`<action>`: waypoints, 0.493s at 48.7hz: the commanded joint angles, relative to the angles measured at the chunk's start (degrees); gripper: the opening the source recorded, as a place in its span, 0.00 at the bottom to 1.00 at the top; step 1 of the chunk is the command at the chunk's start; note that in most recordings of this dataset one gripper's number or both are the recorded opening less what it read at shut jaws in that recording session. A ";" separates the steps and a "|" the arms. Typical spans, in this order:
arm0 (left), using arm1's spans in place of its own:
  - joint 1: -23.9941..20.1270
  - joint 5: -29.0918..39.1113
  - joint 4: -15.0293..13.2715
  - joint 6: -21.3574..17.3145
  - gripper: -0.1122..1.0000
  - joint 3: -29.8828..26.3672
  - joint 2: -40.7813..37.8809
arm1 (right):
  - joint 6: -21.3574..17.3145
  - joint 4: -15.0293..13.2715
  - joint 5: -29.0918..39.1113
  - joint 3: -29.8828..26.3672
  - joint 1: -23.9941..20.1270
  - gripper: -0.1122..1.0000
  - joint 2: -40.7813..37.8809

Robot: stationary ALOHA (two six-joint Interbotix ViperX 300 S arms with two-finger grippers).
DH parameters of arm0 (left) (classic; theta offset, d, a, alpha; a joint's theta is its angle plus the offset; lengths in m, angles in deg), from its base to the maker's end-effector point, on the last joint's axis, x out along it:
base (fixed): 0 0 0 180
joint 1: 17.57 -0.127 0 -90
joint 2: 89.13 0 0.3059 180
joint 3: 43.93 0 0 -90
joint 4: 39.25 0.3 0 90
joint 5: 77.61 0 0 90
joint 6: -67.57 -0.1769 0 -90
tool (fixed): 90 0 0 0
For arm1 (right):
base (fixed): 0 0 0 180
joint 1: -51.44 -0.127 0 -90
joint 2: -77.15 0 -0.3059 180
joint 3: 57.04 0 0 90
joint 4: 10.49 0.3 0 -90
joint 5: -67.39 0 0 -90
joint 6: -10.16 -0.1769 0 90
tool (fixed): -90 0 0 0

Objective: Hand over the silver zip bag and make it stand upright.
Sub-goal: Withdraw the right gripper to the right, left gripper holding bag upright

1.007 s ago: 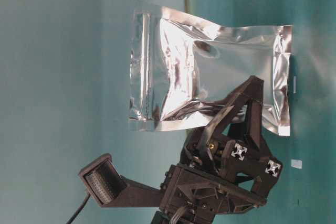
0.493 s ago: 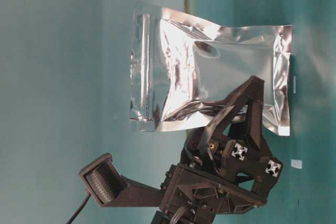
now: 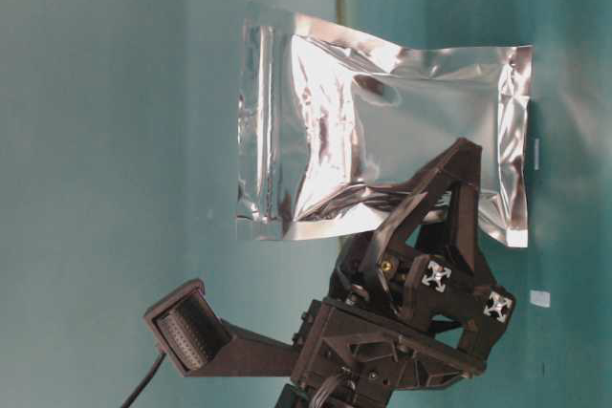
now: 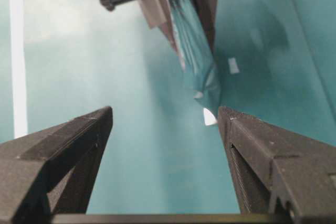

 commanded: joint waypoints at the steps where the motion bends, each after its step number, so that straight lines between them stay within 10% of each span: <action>1: 0.79 0.18 0.09 0.18 0.35 0.09 0.09 | -0.44 -0.09 -0.62 -0.44 -0.18 0.88 0.35; 24: 0.97 0.18 0.09 0.09 0.35 0.09 0.09 | -0.53 -0.09 -0.26 -0.18 -0.70 0.88 0.09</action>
